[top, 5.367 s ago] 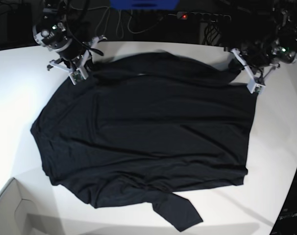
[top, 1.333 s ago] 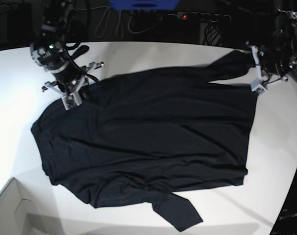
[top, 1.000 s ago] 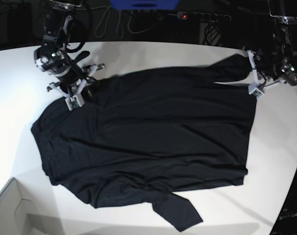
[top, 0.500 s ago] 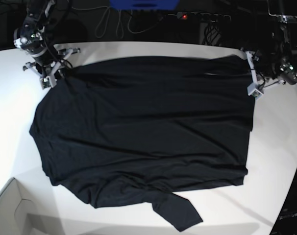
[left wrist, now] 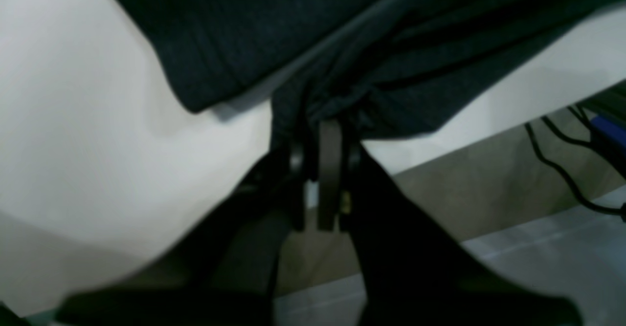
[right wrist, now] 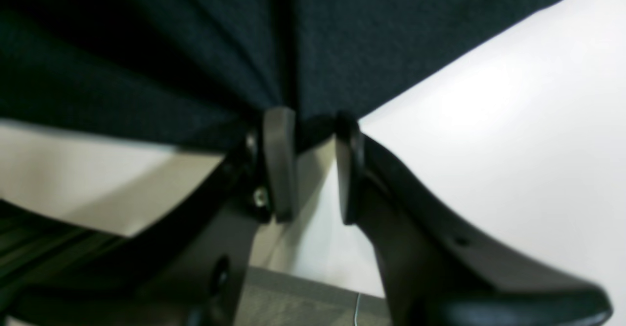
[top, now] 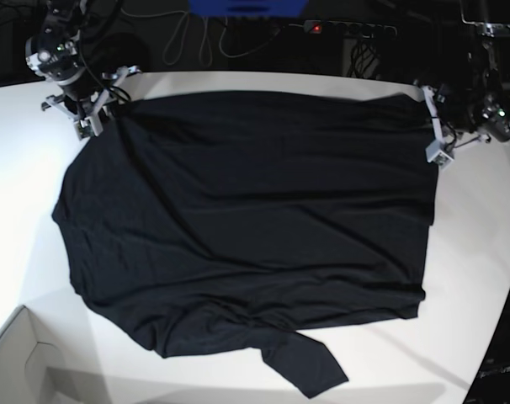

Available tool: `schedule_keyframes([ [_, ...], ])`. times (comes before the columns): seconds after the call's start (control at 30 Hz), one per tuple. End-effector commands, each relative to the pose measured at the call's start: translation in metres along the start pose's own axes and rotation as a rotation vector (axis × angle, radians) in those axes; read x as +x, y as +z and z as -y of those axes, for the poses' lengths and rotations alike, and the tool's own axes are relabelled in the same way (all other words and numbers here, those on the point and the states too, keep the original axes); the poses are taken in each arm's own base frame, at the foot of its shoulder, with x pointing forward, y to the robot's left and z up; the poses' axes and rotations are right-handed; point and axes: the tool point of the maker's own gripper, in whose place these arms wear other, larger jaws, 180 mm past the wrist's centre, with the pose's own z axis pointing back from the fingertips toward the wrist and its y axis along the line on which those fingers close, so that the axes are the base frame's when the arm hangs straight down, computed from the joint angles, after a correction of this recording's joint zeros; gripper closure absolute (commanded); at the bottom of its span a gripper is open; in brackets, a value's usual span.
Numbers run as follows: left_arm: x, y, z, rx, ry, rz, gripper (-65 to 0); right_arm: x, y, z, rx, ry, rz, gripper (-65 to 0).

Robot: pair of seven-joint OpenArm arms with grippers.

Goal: Layout the t-shirt on the table in an organized manner, then fold the t-shirt properly
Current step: 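Drag the collar edge with both grippers to straighten the shirt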

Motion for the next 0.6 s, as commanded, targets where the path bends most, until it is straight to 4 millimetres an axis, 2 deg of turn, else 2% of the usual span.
schedule_keyframes([
  [0.0,-0.022,0.004,-0.018,0.074,-0.016,-0.104,-0.4,0.0,0.005,0.005,-0.022,0.021,-0.014,-13.3],
  [0.1,-0.028,0.006,-0.027,0.121,-0.03,-0.143,-0.4,0.017,0.011,0.002,-0.028,0.05,0.021,-13.3],
  [0.3,-0.032,0.009,-0.035,0.162,-0.04,-0.172,-0.4,0.031,0.017,-0.019,0.014,0.104,0.058,-13.3],
  [0.57,-0.031,0.008,-0.034,0.16,-0.039,-0.169,-0.5,0.038,0.017,-0.019,0.011,0.112,0.075,-13.3],
])
